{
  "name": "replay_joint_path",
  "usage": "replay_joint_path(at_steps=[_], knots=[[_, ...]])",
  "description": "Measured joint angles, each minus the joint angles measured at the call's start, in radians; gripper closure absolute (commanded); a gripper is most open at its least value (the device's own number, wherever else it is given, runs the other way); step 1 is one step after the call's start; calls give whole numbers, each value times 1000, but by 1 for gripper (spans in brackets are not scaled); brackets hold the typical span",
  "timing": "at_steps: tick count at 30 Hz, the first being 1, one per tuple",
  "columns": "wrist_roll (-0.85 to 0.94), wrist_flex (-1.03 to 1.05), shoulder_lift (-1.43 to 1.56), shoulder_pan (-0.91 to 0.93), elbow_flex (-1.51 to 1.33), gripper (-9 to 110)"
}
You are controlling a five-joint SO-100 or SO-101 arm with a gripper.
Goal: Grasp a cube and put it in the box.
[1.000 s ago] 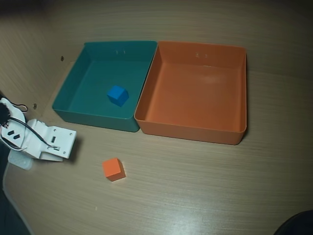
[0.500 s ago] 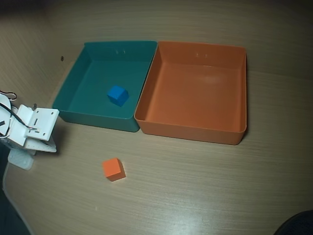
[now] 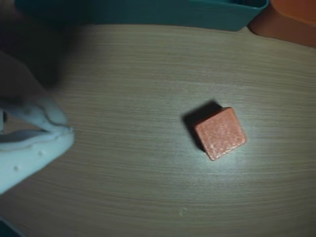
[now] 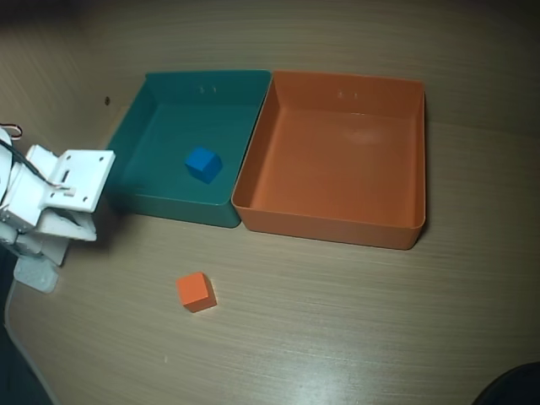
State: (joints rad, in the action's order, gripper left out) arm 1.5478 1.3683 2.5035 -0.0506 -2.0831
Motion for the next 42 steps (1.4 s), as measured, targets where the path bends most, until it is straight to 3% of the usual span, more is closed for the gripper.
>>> replay_joint_path(at_steps=[4,9,19,26,42], knots=[[18,0,-193,0,183,107],[198,0,-390,0,348,107],[489,-2,-528,72,410,107],[528,-6,-617,71,426,107],[528,-6,-1009,71,758,107]])
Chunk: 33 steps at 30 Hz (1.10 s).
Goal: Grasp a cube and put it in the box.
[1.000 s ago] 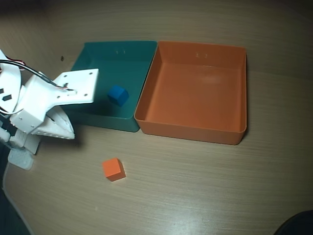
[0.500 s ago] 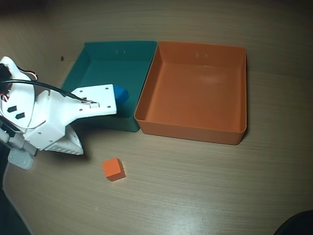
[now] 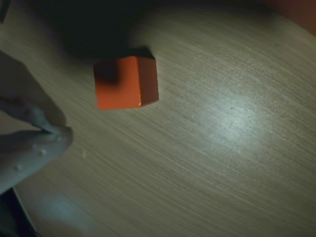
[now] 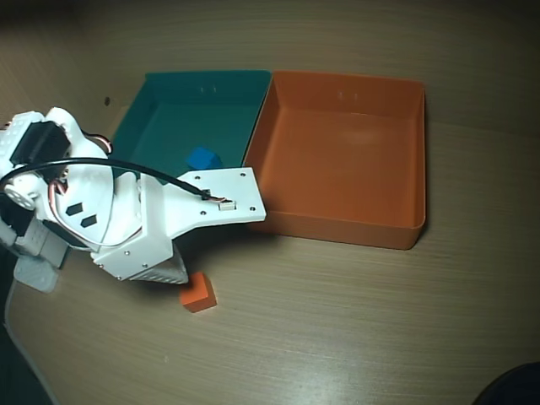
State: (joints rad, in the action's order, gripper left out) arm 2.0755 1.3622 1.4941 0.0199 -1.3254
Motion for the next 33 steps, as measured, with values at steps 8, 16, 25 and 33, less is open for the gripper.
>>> replay_joint_path(at_steps=[8,16,25,33], knots=[[0,0,-48,0,3,107],[0,0,-101,0,3,107],[0,0,-118,34,5,107],[0,-2,-144,46,6,107]])
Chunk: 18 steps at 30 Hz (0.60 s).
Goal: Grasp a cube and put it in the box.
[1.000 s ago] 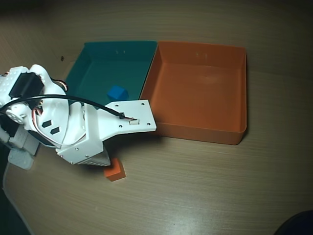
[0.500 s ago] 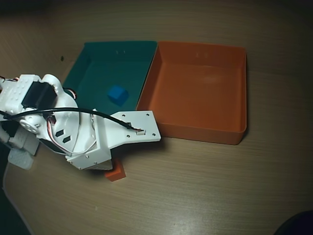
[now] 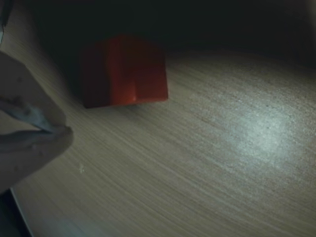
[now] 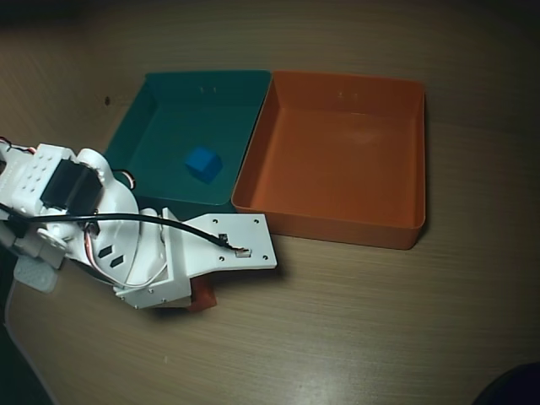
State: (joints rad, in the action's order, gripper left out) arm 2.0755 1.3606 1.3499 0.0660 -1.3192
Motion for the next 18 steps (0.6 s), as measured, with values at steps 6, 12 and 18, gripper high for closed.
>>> replay_joint_path(at_steps=[6,12,18], knots=[[-5,0,0,-5,0,106],[-5,0,0,-5,0,106],[-5,0,0,-5,0,101]])
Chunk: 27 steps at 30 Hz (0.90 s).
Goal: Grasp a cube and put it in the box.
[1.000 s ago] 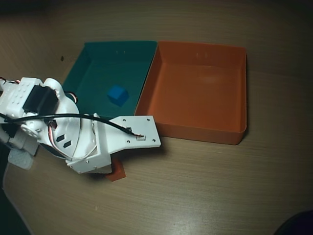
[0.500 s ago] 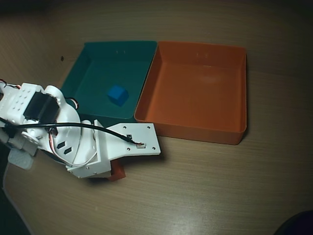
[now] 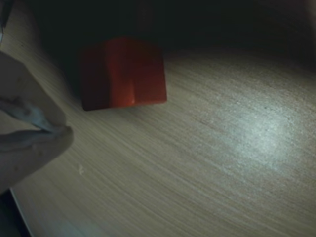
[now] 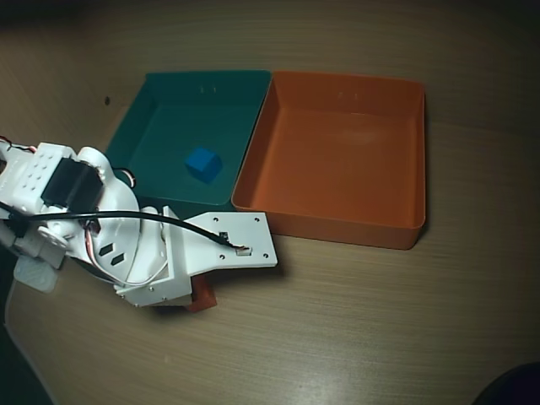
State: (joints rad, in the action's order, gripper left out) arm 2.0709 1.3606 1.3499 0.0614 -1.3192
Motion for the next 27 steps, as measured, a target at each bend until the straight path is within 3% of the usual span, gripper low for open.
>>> replay_joint_path(at_steps=[9,13,27], knots=[[0,0,0,0,0,66],[0,0,0,5,0,56],[5,0,0,18,0,54]])
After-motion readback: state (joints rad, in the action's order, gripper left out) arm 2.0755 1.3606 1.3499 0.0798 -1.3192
